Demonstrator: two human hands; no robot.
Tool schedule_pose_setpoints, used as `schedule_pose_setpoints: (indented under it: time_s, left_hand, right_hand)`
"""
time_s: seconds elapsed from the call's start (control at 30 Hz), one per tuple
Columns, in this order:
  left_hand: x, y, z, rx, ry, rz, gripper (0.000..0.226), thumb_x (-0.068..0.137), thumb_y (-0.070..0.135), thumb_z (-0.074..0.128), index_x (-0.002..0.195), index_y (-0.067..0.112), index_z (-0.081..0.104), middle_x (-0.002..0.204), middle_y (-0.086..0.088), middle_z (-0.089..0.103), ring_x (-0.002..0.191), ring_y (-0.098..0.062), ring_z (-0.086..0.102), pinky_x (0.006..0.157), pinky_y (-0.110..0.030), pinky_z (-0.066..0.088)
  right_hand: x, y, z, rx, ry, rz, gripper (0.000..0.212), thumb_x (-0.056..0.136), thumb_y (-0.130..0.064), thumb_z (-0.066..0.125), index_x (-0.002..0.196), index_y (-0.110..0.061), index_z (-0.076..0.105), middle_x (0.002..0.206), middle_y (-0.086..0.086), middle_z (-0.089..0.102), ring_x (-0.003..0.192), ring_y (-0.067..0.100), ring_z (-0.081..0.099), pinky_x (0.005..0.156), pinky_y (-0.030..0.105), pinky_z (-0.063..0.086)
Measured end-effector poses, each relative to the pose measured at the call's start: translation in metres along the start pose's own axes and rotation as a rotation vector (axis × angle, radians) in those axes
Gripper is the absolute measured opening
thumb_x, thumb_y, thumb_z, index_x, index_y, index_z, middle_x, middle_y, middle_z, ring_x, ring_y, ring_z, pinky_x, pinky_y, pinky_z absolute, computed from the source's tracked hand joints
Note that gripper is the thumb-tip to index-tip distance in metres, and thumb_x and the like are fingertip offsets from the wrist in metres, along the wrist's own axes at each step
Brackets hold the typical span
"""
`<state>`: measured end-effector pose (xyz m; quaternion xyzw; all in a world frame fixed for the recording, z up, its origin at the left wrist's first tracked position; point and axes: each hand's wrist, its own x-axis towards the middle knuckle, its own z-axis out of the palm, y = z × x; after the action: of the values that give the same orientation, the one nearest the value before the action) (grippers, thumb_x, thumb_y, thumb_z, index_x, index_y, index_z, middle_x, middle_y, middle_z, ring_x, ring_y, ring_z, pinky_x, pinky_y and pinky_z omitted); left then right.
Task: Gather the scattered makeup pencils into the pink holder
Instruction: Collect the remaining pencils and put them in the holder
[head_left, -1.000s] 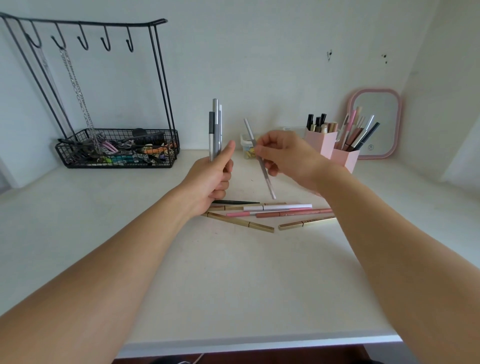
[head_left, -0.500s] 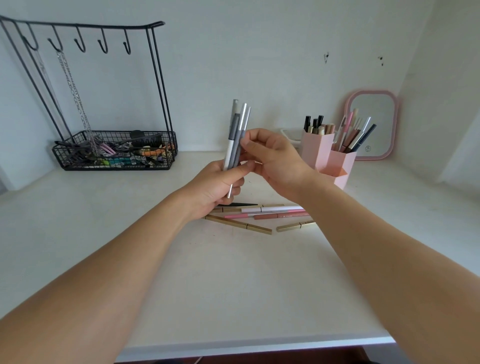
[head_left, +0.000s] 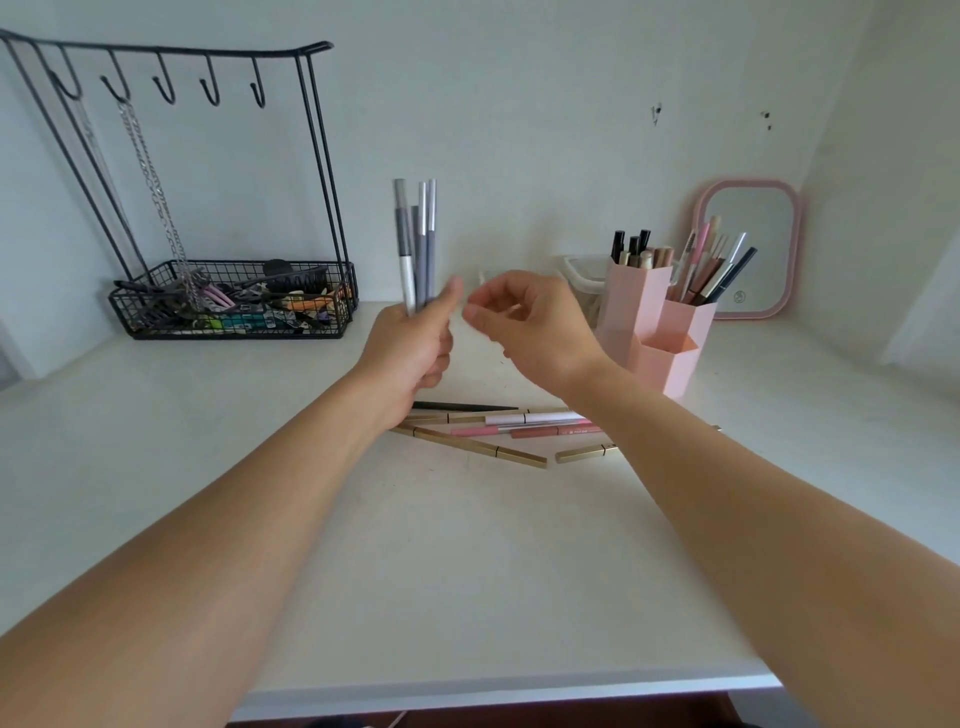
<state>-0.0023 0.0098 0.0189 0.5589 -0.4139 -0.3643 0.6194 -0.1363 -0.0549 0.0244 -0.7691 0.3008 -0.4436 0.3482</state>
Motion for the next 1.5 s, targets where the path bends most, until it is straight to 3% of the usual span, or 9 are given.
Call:
schedule_pose_setpoints:
  time_s: [0.2, 0.33, 0.53, 0.73, 0.87, 0.93, 1.07, 1.3, 1.5]
  left_hand:
    - [0.012, -0.003, -0.012, -0.074, 0.220, -0.073, 0.038, 0.095, 0.047, 0.064, 0.075, 0.020, 0.045, 0.051, 0.004, 0.036, 0.041, -0.011, 0.030, 0.038, -0.022, 0.017]
    - [0.013, -0.005, -0.011, -0.034, 0.203, -0.060, 0.033, 0.095, 0.046, 0.062, 0.081, 0.019, 0.053, 0.050, 0.004, 0.045, 0.043, -0.012, 0.041, 0.037, -0.019, 0.022]
    - [0.011, -0.006, -0.010, -0.060, 0.193, -0.071, 0.050, 0.094, 0.047, 0.064, 0.063, 0.024, 0.032, 0.047, 0.007, 0.027, 0.040, -0.012, 0.023, 0.038, -0.021, 0.016]
    - [0.008, -0.002, -0.009, -0.142, 0.136, -0.148, 0.051, 0.086, 0.058, 0.069, 0.064, 0.027, 0.035, 0.053, 0.008, 0.025, 0.046, -0.011, 0.019, 0.040, -0.023, 0.011]
    - [0.008, -0.002, -0.008, -0.200, 0.082, -0.178, 0.049, 0.086, 0.058, 0.069, 0.066, 0.026, 0.038, 0.057, 0.007, 0.024, 0.047, -0.010, 0.019, 0.035, -0.021, 0.013]
    - [0.007, -0.002, -0.008, -0.221, 0.051, -0.169, 0.043, 0.091, 0.053, 0.066, 0.070, 0.023, 0.044, 0.057, 0.006, 0.025, 0.045, -0.009, 0.020, 0.034, -0.020, 0.015]
    - [0.002, -0.002, -0.001, -0.184, -0.021, -0.151, 0.035, 0.100, 0.044, 0.056, 0.077, 0.018, 0.051, 0.055, 0.005, 0.031, 0.046, -0.009, 0.028, 0.035, -0.018, 0.019]
    - [-0.009, -0.002, 0.009, 0.015, -0.086, -0.080, 0.040, 0.102, 0.048, 0.049, 0.091, 0.014, 0.066, 0.067, -0.001, 0.069, 0.059, -0.015, 0.067, 0.044, -0.021, 0.042]
    - [-0.014, 0.000, 0.012, -0.107, -0.186, -0.119, 0.047, 0.105, 0.047, 0.043, 0.093, 0.011, 0.070, 0.065, -0.006, 0.066, 0.055, -0.017, 0.065, 0.045, -0.023, 0.049]
  right_hand:
    - [-0.011, 0.001, 0.006, -0.377, -0.355, 0.054, 0.014, 0.080, -0.030, 0.080, 0.085, -0.016, 0.080, 0.075, -0.008, 0.073, 0.059, -0.004, 0.057, 0.055, 0.006, 0.040]
    - [-0.014, 0.001, 0.006, -0.394, -0.386, 0.105, 0.010, 0.077, -0.025, 0.083, 0.082, -0.017, 0.081, 0.074, -0.006, 0.073, 0.063, 0.001, 0.058, 0.059, 0.010, 0.043]
    - [-0.010, 0.003, -0.002, -0.519, -0.413, 0.074, 0.006, 0.079, -0.018, 0.080, 0.083, -0.013, 0.081, 0.071, -0.008, 0.073, 0.066, 0.003, 0.063, 0.063, 0.014, 0.047]
    - [0.000, 0.013, -0.017, -0.743, -0.415, 0.079, 0.017, 0.089, -0.019, 0.069, 0.092, -0.004, 0.079, 0.093, 0.005, 0.077, 0.087, 0.019, 0.069, 0.079, 0.028, 0.054]
    - [0.005, 0.014, -0.018, -0.551, -0.298, 0.264, 0.033, 0.096, -0.020, 0.061, 0.084, 0.010, 0.066, 0.085, 0.021, 0.069, 0.073, 0.024, 0.061, 0.066, 0.028, 0.049]
    - [0.005, 0.007, -0.018, -0.226, -0.202, 0.356, 0.024, 0.099, -0.015, 0.057, 0.081, 0.000, 0.061, 0.077, 0.016, 0.058, 0.064, 0.018, 0.055, 0.061, 0.025, 0.053]
    - [0.002, -0.007, -0.016, 0.247, -0.162, 0.324, 0.017, 0.099, -0.010, 0.058, 0.091, 0.003, 0.065, 0.079, 0.015, 0.064, 0.063, 0.016, 0.066, 0.067, 0.024, 0.061]
    - [-0.003, -0.017, -0.018, 0.241, -0.141, 0.160, 0.011, 0.094, -0.011, 0.066, 0.089, -0.002, 0.071, 0.073, 0.008, 0.070, 0.058, 0.013, 0.062, 0.052, 0.023, 0.048]
    - [-0.004, -0.018, -0.017, 0.086, -0.092, 0.127, 0.013, 0.090, -0.013, 0.071, 0.090, -0.001, 0.074, 0.065, -0.003, 0.066, 0.050, -0.004, 0.058, 0.051, 0.010, 0.042]
